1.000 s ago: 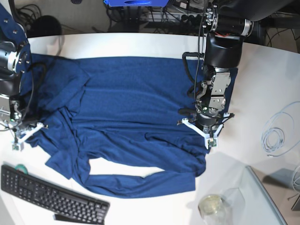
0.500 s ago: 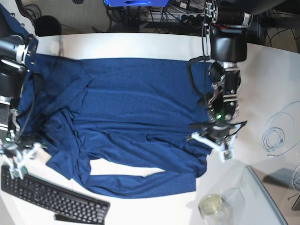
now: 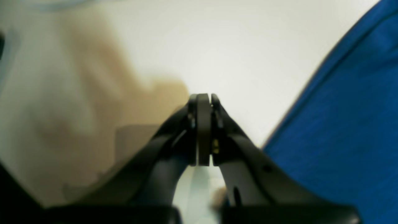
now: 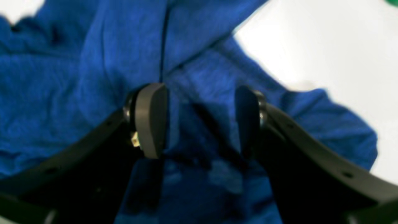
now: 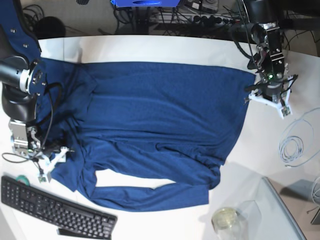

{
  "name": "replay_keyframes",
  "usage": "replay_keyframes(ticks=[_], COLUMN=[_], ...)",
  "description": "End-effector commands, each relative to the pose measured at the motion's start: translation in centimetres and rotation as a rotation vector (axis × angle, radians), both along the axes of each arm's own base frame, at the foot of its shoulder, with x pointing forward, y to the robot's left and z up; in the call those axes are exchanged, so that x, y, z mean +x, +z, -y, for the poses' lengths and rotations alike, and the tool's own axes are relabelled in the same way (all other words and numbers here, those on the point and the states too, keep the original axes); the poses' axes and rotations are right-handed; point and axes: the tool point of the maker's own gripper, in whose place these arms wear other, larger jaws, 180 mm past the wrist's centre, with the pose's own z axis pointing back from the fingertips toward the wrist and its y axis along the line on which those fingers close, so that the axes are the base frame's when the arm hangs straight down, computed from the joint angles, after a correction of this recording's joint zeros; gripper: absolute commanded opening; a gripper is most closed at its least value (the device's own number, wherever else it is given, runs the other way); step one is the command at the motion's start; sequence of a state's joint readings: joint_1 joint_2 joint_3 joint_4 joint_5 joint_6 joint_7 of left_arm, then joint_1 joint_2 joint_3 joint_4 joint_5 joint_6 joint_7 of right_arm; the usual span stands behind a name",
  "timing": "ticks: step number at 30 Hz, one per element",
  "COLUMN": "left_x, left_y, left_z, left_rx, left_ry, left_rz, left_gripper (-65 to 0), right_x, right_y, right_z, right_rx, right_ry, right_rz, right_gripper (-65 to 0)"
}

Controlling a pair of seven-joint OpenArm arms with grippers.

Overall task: Layout the t-shirt on the table in an organized manner, then fold the t-shirt properly
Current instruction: 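Pull the shirt taut between both grippers, then release with the left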

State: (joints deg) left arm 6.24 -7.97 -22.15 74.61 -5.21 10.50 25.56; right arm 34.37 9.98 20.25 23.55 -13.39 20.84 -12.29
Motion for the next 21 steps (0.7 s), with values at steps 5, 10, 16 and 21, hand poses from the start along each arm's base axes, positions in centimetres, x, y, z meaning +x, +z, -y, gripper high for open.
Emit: replay_keyframes(ticks=[5,10,16,21], left_x=[-0.2,-1.1,-1.7,-1.8], left_y=[1.5,1.5,1.4,1.4], left_z=[-2.4,-3.6,-3.9,-3.9], left_rx=[0.029,0.0,0.003,0.003], left_ry=[0.023,0.029,0.038,0.038], left_rz=[0.045,0.056,0.047,0.045], left_gripper=[-65.0,-65.0,-65.0,-65.0], right_x=[2.9,3.2,3.1,3.1], right_y=[2.9,3.4,3.1,3.1], right_z=[-0.1,-2.0,-3.1,-3.3], right_rx=[0.01,0.042,0.056,0.058], right_ry=[-0.004,0.058,0.068,0.07], right_rz=[0.095,0.115,0.11,0.109], right_gripper=[-31.5,-31.5,-32.1,-40.1])
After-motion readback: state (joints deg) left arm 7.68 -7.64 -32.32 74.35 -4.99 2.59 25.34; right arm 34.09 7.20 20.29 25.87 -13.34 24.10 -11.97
